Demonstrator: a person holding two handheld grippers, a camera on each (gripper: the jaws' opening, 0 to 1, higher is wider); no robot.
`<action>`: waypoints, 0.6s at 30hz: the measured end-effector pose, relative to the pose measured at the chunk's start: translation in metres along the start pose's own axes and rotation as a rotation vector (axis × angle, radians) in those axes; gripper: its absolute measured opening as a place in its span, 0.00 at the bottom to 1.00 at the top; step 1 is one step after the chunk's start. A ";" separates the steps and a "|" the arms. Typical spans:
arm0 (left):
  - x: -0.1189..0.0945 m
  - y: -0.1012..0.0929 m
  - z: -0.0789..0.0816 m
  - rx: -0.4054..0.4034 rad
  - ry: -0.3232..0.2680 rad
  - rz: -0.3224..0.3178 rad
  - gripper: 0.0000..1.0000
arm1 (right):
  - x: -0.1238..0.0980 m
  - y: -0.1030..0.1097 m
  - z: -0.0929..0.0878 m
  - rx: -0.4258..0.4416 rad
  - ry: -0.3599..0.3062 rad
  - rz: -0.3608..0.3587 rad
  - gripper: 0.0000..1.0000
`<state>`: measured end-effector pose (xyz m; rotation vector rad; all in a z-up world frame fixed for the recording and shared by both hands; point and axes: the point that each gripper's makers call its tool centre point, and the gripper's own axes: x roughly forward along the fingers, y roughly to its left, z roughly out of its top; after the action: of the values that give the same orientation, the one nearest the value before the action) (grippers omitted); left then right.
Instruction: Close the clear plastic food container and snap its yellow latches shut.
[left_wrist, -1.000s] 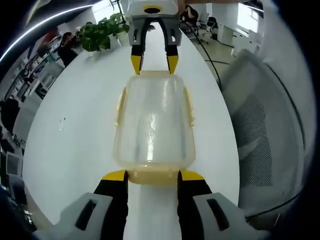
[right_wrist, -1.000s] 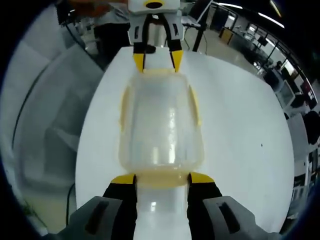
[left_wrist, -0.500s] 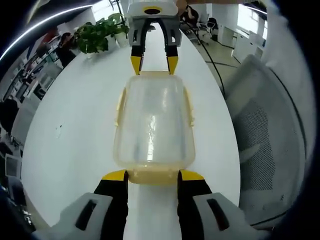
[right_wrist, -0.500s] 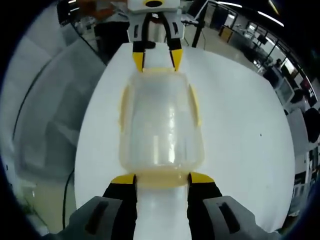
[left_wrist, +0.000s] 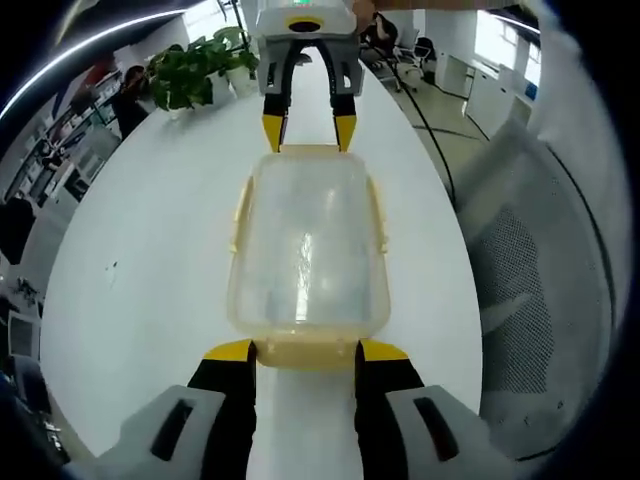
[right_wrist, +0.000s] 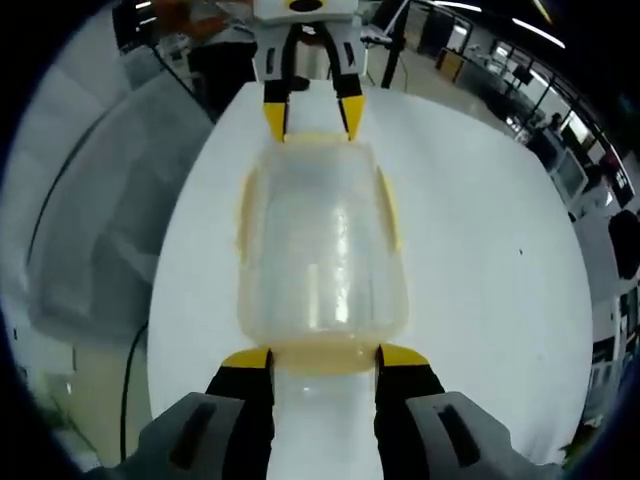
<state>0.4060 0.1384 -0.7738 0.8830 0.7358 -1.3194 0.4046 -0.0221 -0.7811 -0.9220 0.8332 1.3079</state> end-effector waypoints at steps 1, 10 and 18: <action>0.001 0.000 0.002 0.001 0.000 -0.001 0.37 | -0.001 0.000 -0.001 0.003 0.000 0.002 0.37; 0.011 -0.001 0.014 0.001 -0.006 -0.008 0.37 | -0.004 0.000 -0.017 0.010 0.007 0.009 0.37; 0.019 0.000 0.022 0.005 -0.007 -0.014 0.37 | -0.005 -0.001 -0.028 0.021 0.007 0.013 0.37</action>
<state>0.4079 0.1102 -0.7790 0.8778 0.7345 -1.3367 0.4056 -0.0495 -0.7884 -0.9065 0.8586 1.3052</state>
